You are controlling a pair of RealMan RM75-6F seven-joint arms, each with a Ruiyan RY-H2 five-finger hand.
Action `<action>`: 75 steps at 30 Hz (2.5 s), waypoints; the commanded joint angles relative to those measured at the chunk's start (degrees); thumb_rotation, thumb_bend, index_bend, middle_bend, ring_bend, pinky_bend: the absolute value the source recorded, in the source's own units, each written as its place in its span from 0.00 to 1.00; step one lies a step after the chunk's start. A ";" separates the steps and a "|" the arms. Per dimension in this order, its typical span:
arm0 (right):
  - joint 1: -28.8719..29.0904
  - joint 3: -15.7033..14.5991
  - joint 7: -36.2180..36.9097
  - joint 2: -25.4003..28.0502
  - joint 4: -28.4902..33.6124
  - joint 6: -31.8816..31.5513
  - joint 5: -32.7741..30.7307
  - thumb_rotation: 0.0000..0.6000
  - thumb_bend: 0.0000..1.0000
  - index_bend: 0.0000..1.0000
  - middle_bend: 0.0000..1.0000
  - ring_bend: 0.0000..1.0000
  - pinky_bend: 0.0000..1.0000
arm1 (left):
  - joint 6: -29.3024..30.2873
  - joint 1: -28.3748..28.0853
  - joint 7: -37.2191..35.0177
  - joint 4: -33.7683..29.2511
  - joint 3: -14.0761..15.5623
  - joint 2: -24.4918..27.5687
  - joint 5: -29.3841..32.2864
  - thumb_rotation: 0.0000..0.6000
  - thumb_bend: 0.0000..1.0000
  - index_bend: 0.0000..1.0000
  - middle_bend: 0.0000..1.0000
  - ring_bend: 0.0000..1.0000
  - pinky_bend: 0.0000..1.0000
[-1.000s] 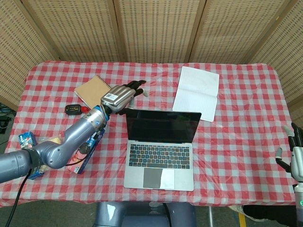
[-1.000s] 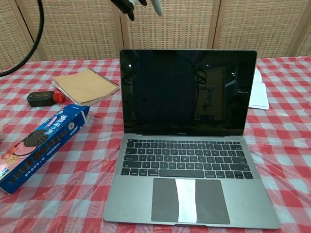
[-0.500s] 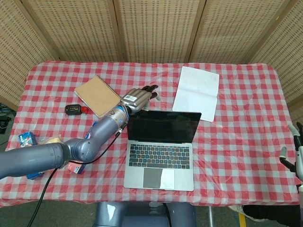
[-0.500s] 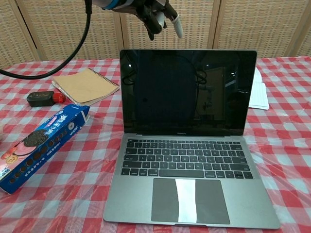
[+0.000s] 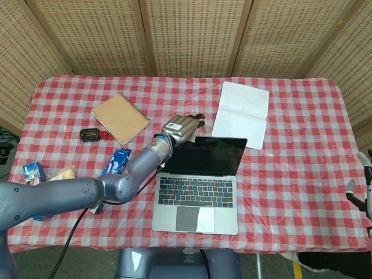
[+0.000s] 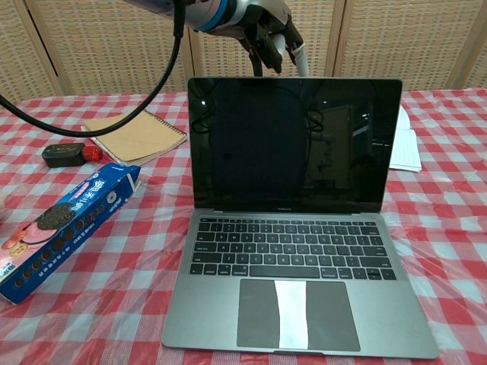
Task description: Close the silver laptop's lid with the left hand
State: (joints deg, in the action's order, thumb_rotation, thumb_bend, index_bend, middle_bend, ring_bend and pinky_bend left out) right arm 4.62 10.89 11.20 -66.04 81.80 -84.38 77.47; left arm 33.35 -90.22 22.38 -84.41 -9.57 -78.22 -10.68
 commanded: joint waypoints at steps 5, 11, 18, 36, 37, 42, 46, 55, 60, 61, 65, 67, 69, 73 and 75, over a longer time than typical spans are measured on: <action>-0.22 0.07 0.37 0.15 0.06 -0.62 0.32 1.00 0.81 0.09 0.00 0.00 0.00 | 3.45 -0.24 -0.62 -0.41 0.24 -2.07 0.04 1.00 1.00 0.43 0.23 0.29 0.35; -0.27 0.08 0.49 0.12 -0.02 -0.78 0.38 1.00 0.81 0.09 0.00 0.00 0.00 | 4.70 -0.16 -0.74 -0.68 0.29 -2.74 0.18 1.00 1.00 0.48 0.28 0.34 0.37; -0.21 0.12 0.55 0.09 -0.04 -0.62 0.30 1.00 0.81 0.09 0.00 0.00 0.00 | 5.57 0.44 -1.57 -2.09 -0.78 -1.97 -0.97 1.00 1.00 0.54 0.34 0.41 0.42; -0.49 0.30 0.81 0.45 0.37 -1.27 0.41 1.00 0.81 0.09 0.00 0.00 0.00 | 5.10 1.88 -2.90 -11.09 -1.52 1.83 -4.86 1.00 1.00 0.56 0.37 0.43 0.44; -0.52 0.29 0.79 0.47 0.41 -1.34 0.45 1.00 0.81 0.09 0.00 0.00 0.00 | 5.08 1.95 -2.94 -11.43 -1.34 1.85 -5.03 1.00 1.00 0.56 0.37 0.43 0.44; -0.49 0.23 0.67 0.44 0.44 -1.30 0.53 1.00 0.81 0.10 0.00 0.00 0.00 | 4.75 2.23 -3.31 -12.03 -0.76 1.79 -5.19 1.00 1.00 0.56 0.37 0.43 0.44; -0.45 0.18 0.55 0.37 0.45 -1.27 0.61 1.00 0.81 0.10 0.00 0.00 0.00 | 4.62 2.54 -3.57 -12.74 -0.30 1.86 -5.78 1.00 1.00 0.56 0.37 0.43 0.44; -0.35 0.12 0.11 0.20 0.46 -1.04 0.50 1.00 0.81 0.10 0.00 0.00 0.00 | 4.05 3.92 -4.74 -16.22 0.15 3.12 -9.44 1.00 1.00 0.56 0.37 0.43 0.44; -0.35 0.15 0.10 0.20 0.60 -1.22 0.64 1.00 0.82 0.10 0.00 0.00 0.00 | 3.80 4.68 -5.34 -18.30 0.30 3.80 -11.52 1.00 1.00 0.56 0.37 0.43 0.44; -0.35 0.16 0.15 0.13 0.59 -1.41 0.79 1.00 0.82 0.10 0.00 0.00 0.00 | 3.73 4.81 -5.43 -18.68 0.38 3.90 -11.88 1.00 1.00 0.56 0.37 0.43 0.44; -0.35 0.06 -0.06 -0.04 0.52 -1.58 1.02 1.00 0.82 0.10 0.00 0.00 0.00 | 3.60 5.30 -5.89 -20.08 0.72 4.26 -13.37 1.00 1.00 0.56 0.37 0.43 0.44; -0.39 0.06 0.02 0.02 0.61 -1.54 0.96 1.00 0.82 0.10 0.00 0.00 0.00 | 3.73 5.52 -6.01 -20.67 1.00 4.37 -13.99 1.00 1.00 0.56 0.37 0.43 0.44; -0.40 0.12 0.07 0.04 0.63 -1.59 0.91 1.00 0.82 0.10 0.00 0.00 0.00 | 3.82 5.70 -6.03 -21.16 1.33 4.43 -14.51 1.00 1.00 0.56 0.37 0.43 0.44; -0.44 0.16 0.06 0.10 0.74 -1.58 0.79 1.00 0.82 0.10 0.00 0.00 0.00 | 3.84 6.08 -5.89 -22.32 2.39 4.52 -15.68 1.00 1.00 0.56 0.37 0.43 0.44; -0.48 0.17 -0.02 0.14 0.83 -1.76 0.88 1.00 0.82 0.10 0.00 0.00 0.00 | 4.03 6.32 -5.83 -22.86 2.92 4.47 -16.25 1.00 1.00 0.56 0.37 0.43 0.44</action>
State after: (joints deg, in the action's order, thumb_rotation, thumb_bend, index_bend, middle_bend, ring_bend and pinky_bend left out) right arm 4.16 11.06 11.20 -65.91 82.60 -86.09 78.31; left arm 37.27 -84.07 16.49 -106.96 -6.95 -73.73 -26.62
